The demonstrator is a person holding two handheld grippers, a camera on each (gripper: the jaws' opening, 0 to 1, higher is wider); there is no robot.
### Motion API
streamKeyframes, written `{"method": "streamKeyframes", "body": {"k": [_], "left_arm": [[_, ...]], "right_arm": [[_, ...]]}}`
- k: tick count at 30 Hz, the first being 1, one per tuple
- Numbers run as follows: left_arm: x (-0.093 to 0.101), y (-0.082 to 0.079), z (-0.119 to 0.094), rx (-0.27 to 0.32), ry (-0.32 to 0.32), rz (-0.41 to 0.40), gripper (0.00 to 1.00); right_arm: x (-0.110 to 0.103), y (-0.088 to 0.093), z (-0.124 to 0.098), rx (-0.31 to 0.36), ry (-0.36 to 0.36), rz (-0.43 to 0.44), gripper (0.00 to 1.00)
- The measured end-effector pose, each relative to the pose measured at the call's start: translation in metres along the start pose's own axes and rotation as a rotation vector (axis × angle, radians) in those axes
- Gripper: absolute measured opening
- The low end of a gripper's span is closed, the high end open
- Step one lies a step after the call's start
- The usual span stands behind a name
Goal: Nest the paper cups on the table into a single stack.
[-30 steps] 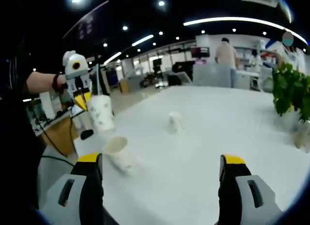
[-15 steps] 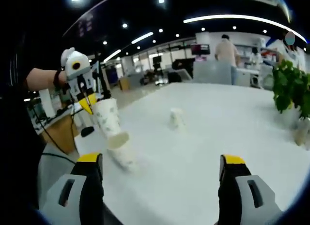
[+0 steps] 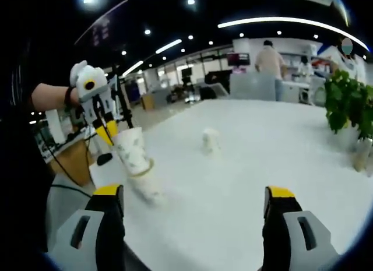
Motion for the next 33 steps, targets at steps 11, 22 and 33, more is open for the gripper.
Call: {"method": "streamKeyframes", "body": {"k": [11,22,33], "left_arm": [[0.000,0.001,0.011,-0.061,0.011,0.030,0.00],[0.000,0.005,0.030,-0.137,0.039,0.066,0.00],[-0.001,0.008,0.041,-0.161,0.069,0.054,0.01]], "right_arm": [[0.000,0.003,-0.001,-0.005,-0.002,0.011,0.98],[0.001,0.006,0.000,-0.009,-0.006,0.017,0.98],[0.000,0.010,0.000,-0.013,-0.007,0.025,0.98]]}}
Point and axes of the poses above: the point that each gripper's makers call its tool centre point, and the gripper's own axes: z roughly forward along the fingers, x roughly to its right, y roughly out of its underside, the point moved 10 cm from there along -z, roughly backward along the fingers, and after that the axes turned 6 degrees about z, right-handed, at the moved point
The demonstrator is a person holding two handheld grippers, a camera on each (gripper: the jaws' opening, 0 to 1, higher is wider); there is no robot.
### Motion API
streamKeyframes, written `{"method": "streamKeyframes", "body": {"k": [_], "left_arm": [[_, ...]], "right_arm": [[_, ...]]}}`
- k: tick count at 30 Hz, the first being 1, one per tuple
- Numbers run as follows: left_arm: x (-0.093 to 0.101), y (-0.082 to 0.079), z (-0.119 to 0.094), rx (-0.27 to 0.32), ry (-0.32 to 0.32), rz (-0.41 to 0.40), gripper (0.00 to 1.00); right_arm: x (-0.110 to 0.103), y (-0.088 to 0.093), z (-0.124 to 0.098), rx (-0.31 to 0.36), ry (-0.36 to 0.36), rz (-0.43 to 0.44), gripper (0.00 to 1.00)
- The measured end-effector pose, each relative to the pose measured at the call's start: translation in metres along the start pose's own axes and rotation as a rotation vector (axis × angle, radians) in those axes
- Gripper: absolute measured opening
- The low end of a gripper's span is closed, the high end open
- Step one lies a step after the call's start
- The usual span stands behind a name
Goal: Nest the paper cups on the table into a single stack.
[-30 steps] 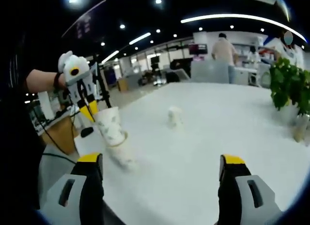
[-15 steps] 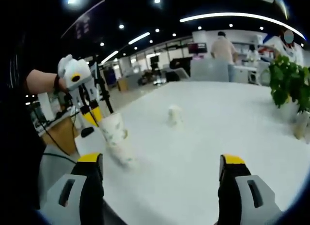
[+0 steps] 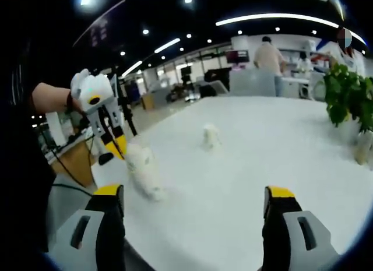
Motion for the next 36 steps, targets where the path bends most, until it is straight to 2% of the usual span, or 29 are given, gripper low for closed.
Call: {"method": "streamKeyframes", "body": {"k": [6,10,14,18,24,32,36], "left_arm": [[0.001,0.001,0.004,0.013,0.018,-0.020,0.03],[0.000,0.003,0.005,0.027,0.007,-0.018,0.08],[0.002,0.007,0.008,0.032,0.029,-0.044,0.10],[0.004,0.009,0.012,0.045,0.038,-0.067,0.16],[0.006,0.008,0.013,0.071,0.036,-0.093,0.15],[0.008,0.015,0.009,0.085,0.020,-0.122,0.14],[0.009,0.016,0.005,0.145,-0.012,-0.166,0.16]], "right_arm": [[0.000,0.001,0.000,-0.002,0.000,0.002,0.98],[0.001,0.001,0.000,-0.005,-0.001,0.004,0.98],[0.003,0.003,0.000,-0.011,-0.003,0.010,0.98],[0.003,0.002,0.001,-0.010,-0.006,0.013,0.98],[0.003,0.002,0.000,-0.011,-0.007,0.010,0.98],[0.002,0.003,0.000,-0.021,-0.005,0.007,0.97],[0.001,0.001,0.000,-0.021,-0.004,0.005,0.97]]}}
Point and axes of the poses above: the point that each gripper's makers call its tool centre point, and the gripper's own axes: z roughly forward along the fingers, x roughly to its right, y roughly out of its underside, the point moved 10 cm from there along -z, roughly backward along the fingers, and after that the axes turned 6 degrees about z, right-handed, at the moved point
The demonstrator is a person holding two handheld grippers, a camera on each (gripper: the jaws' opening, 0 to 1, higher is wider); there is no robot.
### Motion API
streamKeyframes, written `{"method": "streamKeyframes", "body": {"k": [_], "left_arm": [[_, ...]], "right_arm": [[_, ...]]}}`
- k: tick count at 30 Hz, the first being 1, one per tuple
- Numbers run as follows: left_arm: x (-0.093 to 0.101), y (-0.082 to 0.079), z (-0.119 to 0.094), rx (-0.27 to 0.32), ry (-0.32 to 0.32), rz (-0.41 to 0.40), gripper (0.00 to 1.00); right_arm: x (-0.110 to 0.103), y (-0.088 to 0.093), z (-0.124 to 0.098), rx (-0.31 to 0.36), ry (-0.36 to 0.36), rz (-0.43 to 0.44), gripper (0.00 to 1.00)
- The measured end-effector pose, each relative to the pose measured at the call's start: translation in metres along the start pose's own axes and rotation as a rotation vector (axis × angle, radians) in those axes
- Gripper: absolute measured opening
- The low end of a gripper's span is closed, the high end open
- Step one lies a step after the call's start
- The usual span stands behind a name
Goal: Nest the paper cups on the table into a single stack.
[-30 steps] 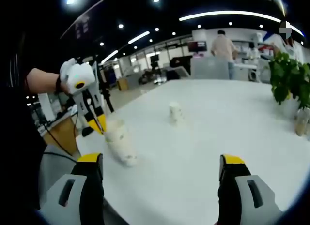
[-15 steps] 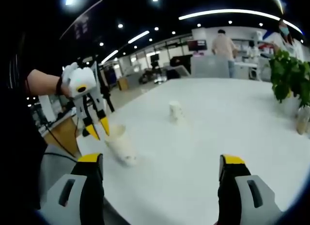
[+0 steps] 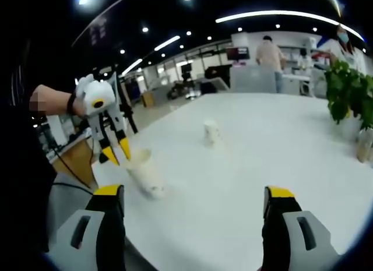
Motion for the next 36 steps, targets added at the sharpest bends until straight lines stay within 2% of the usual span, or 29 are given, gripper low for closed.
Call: {"method": "streamKeyframes", "body": {"k": [2,6,11,18,22,31,36], "left_arm": [[0.001,0.001,-0.003,0.038,-0.023,-0.030,0.18],[0.003,0.001,-0.011,0.158,-0.080,-0.118,0.20],[0.011,0.008,-0.015,0.185,-0.098,-0.169,0.25],[0.015,0.015,-0.031,0.293,-0.186,-0.274,0.27],[0.018,0.025,-0.035,0.280,-0.218,-0.300,0.26],[0.027,0.040,-0.043,0.318,-0.264,-0.356,0.28],[0.028,0.046,-0.047,0.351,-0.300,-0.396,0.33]], "right_arm": [[0.000,0.000,0.000,-0.002,0.000,0.001,0.97],[-0.003,0.001,0.001,-0.007,0.000,0.000,0.97],[-0.004,0.003,0.001,-0.011,0.001,0.000,0.97],[-0.004,0.002,0.002,-0.015,-0.001,-0.002,0.97],[-0.005,0.001,0.004,-0.016,-0.005,-0.002,0.97],[-0.007,0.002,0.005,-0.018,-0.009,0.001,0.97],[-0.008,0.004,0.005,-0.021,-0.008,0.003,0.97]]}}
Point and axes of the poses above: the point that each gripper's makers call its tool centre point, and the gripper's own axes: z roughly forward along the fingers, x roughly to its right, y roughly out of its underside, the point moved 10 cm from there along -z, roughly backward along the fingers, and after that the axes turned 6 degrees about z, right-handed, at the moved point
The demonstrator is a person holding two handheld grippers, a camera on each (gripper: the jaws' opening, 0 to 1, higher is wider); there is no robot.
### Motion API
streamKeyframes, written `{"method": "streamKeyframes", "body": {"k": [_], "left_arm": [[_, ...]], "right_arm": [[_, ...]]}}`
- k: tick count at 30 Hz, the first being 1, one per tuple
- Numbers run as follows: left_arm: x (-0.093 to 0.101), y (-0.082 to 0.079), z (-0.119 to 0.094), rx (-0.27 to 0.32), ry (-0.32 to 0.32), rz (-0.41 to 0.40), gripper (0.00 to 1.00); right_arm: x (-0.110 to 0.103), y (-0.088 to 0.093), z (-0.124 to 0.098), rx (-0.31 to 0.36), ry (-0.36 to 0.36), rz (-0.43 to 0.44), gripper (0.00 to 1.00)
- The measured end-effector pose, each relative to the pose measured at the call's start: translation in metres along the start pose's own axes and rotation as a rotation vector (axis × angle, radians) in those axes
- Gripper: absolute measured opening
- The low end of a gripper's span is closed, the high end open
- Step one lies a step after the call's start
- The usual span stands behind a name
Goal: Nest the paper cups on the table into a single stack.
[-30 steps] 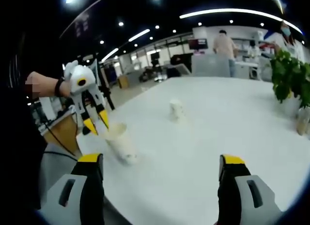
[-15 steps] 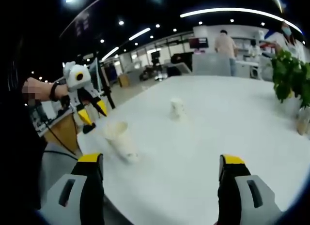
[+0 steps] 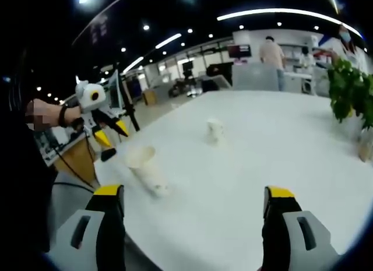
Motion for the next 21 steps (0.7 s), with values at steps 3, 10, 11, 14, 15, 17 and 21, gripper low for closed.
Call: {"method": "streamKeyframes", "body": {"k": [3,10,11,14,15,17,21], "left_arm": [[-0.004,0.000,-0.004,0.037,-0.033,-0.024,0.34],[-0.013,0.006,-0.009,0.076,-0.100,-0.112,0.46],[-0.015,0.007,-0.010,0.086,-0.117,-0.122,0.49],[-0.017,0.009,-0.012,0.100,-0.141,-0.140,0.56],[-0.018,0.010,-0.013,0.105,-0.153,-0.140,0.59],[-0.020,0.012,-0.016,0.116,-0.183,-0.163,0.66],[-0.028,0.013,-0.021,0.150,-0.236,-0.198,0.74]], "right_arm": [[-0.001,0.000,0.000,-0.001,0.000,0.003,0.97],[0.000,0.002,0.001,-0.004,-0.002,0.002,0.97],[0.000,0.002,0.001,-0.009,-0.002,0.001,0.98],[0.000,0.002,0.001,-0.011,-0.001,-0.002,0.98],[0.000,0.002,0.001,-0.011,0.000,-0.001,0.98],[0.001,0.001,0.000,-0.007,0.001,0.001,0.98],[0.001,0.000,0.001,-0.011,0.000,-0.004,0.98]]}}
Point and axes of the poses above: the point that each gripper's makers call its tool centre point, and the gripper's own axes: z roughly forward along the fingers, x roughly to its right, y roughly out of its underside, the point moved 10 cm from there along -z, roughly backward along the fingers, and after that the axes turned 6 degrees about z, right-handed, at the moved point
